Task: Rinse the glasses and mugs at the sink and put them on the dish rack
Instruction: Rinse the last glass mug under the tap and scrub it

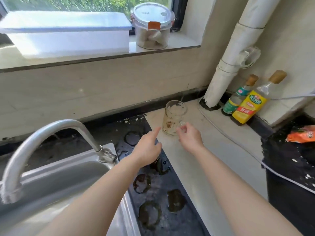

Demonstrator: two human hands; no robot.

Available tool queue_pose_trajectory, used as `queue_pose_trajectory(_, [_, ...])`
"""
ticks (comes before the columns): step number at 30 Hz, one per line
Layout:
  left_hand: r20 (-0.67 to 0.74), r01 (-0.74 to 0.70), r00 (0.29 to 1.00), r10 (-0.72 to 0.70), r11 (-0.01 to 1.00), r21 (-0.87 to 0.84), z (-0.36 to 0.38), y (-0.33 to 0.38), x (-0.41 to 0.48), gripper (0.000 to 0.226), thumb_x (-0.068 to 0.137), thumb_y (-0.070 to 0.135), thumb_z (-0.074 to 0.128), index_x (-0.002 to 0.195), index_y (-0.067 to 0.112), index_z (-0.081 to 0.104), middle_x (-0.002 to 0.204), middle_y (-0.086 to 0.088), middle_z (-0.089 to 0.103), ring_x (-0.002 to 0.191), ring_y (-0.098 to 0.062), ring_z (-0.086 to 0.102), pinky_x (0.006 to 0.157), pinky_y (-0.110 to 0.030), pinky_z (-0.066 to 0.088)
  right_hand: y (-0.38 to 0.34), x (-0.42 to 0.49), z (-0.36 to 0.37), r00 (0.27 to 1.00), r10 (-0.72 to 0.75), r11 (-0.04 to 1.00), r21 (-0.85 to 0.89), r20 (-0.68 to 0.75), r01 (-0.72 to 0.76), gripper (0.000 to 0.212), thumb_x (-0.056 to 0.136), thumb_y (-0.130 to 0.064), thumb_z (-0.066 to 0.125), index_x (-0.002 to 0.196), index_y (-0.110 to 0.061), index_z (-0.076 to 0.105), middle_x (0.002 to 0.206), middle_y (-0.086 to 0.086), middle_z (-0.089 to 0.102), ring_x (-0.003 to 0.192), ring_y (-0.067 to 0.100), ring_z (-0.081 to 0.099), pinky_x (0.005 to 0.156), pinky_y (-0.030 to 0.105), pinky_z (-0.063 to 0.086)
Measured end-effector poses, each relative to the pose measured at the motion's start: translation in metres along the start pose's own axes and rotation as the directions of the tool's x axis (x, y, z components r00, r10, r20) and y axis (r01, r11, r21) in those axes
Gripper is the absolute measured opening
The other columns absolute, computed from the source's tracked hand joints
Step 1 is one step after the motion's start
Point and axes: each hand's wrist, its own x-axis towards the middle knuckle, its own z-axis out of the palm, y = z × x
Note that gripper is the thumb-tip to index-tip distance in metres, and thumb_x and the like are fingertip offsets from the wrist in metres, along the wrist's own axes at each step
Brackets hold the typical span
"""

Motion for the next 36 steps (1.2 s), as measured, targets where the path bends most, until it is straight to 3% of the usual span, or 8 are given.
queue_pose_trajectory(4, [-0.009,0.005,1.0,-0.006,0.993,-0.121,-0.002,-0.01,0.005,0.067,0.095,0.016,0.045,0.153,0.027,0.013,0.155,0.006,0.029,0.069,0.011,0.047,0.075,-0.014,0.037,0.001,-0.008,0.007,0.996,-0.085,0.996,0.005,-0.018,0.085,0.021,0.1,-0.023,0.045,0.11,-0.009,0.058,0.102,0.007,0.063,0.095,0.025,0.061,0.082,0.034,0.049])
queue_pose_trajectory(7, [-0.019,0.024,0.999,-0.029,0.976,-0.215,-0.006,-0.02,-0.008,0.079,0.092,0.019,0.054,0.153,0.029,0.006,0.156,0.006,0.026,0.107,-0.01,0.058,0.083,-0.021,0.038,-0.001,-0.038,0.0,0.981,-0.187,0.975,-0.113,0.045,0.191,0.019,0.099,-0.024,0.046,0.097,-0.009,0.057,0.085,0.004,0.062,0.082,0.025,0.059,0.068,0.031,0.043])
queue_pose_trajectory(10, [-0.018,0.019,0.999,-0.028,0.919,-0.394,-0.014,-0.032,-0.04,0.101,0.077,0.03,0.073,0.151,0.036,0.006,0.154,0.012,0.03,0.135,-0.01,0.038,0.106,-0.026,0.031,-0.01,-0.082,-0.008,0.957,-0.233,0.961,-0.108,0.171,0.253,0.018,0.097,-0.028,0.049,0.089,-0.014,0.057,0.081,0.004,0.063,0.077,0.025,0.062,0.072,0.038,0.049])
queue_pose_trajectory(15, [-0.052,0.005,0.998,-0.036,0.862,-0.506,-0.035,-0.063,-0.117,0.07,0.068,0.018,0.084,0.115,0.052,0.047,0.107,0.038,0.059,0.104,0.015,0.053,0.087,-0.006,0.04,-0.033,-0.158,-0.001,0.878,-0.253,0.965,0.041,0.406,0.258,0.017,0.096,-0.022,0.053,0.078,-0.02,0.053,0.078,0.006,0.064,0.073,0.02,0.064,0.073,0.04,0.055])
queue_pose_trajectory(18, [-0.037,0.071,0.994,-0.103,0.861,-0.503,-0.052,-0.091,-0.156,0.066,0.062,0.022,0.089,0.113,0.045,0.054,0.107,0.021,0.066,0.102,-0.001,0.062,0.091,-0.024,0.046,-0.054,-0.192,0.017,0.815,-0.247,0.968,0.09,0.524,0.235,0.014,0.094,-0.016,0.054,0.085,-0.007,0.058,0.082,0.012,0.067,0.067,0.013,0.062,0.072,0.037,0.056])
queue_pose_trajectory(22, [-0.067,0.178,0.969,-0.236,0.865,-0.468,-0.075,-0.127,-0.194,0.07,0.045,0.045,0.087,0.108,0.037,0.056,0.103,0.009,0.065,0.099,-0.005,0.061,0.085,-0.022,0.047,-0.083,-0.205,0.045,0.716,-0.179,0.982,0.079,0.675,0.171,0.016,0.091,-0.021,0.063,0.099,-0.007,0.067,0.082,0.004,0.068,0.071,0.011,0.066,0.071,0.03,0.057])
queue_pose_trajectory(28, [-0.16,0.234,0.939,-0.305,0.906,-0.354,-0.09,-0.161,-0.224,0.067,0.061,0.025,0.089,0.117,0.028,0.052,0.105,0.011,0.06,0.086,0.007,0.055,0.068,0.002,0.036,-0.109,-0.154,0.106,0.95,-0.127,0.961,-0.201,0.284,0.189,0.039,0.091,-0.029,0.059,0.121,-0.005,0.054,0.114,0.014,0.063,0.104,0.031,0.059,0.09,0.042,0.048])
queue_pose_trajectory(36, [-0.263,0.274,0.892,-0.368,0.901,-0.335,-0.09,-0.173,-0.231,0.073,0.058,0.022,0.089,0.121,0.026,0.053,0.108,0.018,0.057,0.093,0.004,0.051,0.068,0.007,0.029,-0.117,-0.116,0.146,0.841,-0.38,0.389,-0.759,0.384,0.523,0.022,0.1,-0.027,0.044,0.106,-0.014,0.061,0.103,0.005,0.067,0.095,0.027,0.065,0.065,0.031,0.036])
